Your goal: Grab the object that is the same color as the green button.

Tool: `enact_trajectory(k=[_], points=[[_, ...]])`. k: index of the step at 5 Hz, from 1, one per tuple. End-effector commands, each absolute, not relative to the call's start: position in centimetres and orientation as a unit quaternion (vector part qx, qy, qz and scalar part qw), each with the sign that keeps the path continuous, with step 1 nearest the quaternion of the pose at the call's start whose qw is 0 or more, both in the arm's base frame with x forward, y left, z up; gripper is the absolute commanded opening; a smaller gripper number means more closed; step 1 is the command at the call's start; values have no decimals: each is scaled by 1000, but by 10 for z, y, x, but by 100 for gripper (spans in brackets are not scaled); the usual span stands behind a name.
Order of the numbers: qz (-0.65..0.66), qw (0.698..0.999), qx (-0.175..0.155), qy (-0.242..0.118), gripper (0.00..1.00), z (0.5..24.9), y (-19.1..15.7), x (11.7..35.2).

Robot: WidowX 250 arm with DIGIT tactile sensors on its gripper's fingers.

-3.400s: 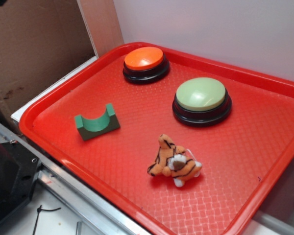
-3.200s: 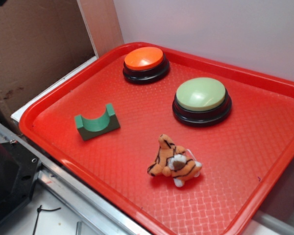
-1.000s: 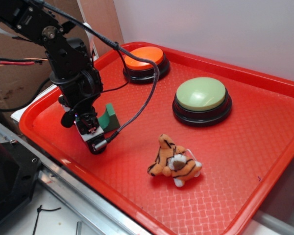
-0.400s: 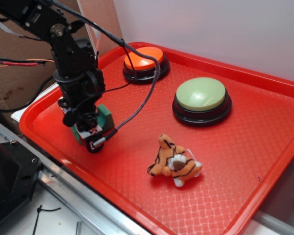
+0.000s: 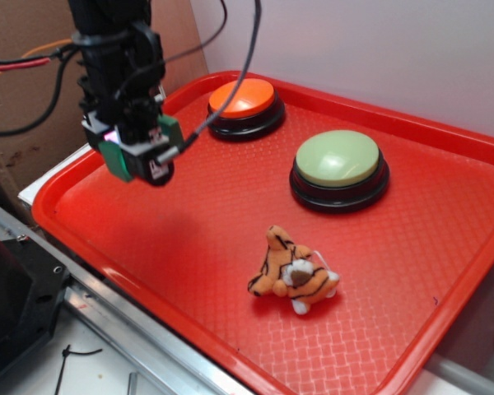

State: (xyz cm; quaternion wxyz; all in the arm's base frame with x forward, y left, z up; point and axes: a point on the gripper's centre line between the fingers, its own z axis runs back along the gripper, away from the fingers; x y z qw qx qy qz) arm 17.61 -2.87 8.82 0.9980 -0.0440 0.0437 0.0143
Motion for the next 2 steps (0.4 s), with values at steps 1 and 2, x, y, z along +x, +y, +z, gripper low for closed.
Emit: enact_trajectory(k=[1,2], points=[[26,996,-59,-62,0,187,-33,190],[28,996,-33,-83,0,201,-42,193]])
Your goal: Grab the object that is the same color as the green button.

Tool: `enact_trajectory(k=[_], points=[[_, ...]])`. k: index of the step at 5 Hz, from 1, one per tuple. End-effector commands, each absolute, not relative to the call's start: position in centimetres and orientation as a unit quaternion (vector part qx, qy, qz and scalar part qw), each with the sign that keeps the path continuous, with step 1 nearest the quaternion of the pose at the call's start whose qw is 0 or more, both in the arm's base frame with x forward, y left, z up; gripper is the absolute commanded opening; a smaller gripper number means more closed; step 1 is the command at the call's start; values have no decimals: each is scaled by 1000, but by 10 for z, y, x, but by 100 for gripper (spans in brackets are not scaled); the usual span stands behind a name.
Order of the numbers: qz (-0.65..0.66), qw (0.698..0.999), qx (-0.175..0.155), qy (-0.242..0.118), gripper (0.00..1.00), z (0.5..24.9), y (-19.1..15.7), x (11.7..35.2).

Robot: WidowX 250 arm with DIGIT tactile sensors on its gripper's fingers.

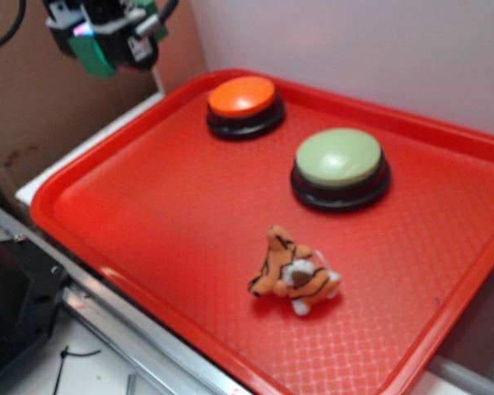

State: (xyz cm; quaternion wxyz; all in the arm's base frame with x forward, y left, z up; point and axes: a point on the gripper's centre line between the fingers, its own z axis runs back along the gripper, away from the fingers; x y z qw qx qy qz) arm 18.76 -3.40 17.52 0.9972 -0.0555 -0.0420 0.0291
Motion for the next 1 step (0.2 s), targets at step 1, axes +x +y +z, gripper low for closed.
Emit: enact_trajectory(k=[1], points=[[28,996,-30,-83,0,194,-43,194]])
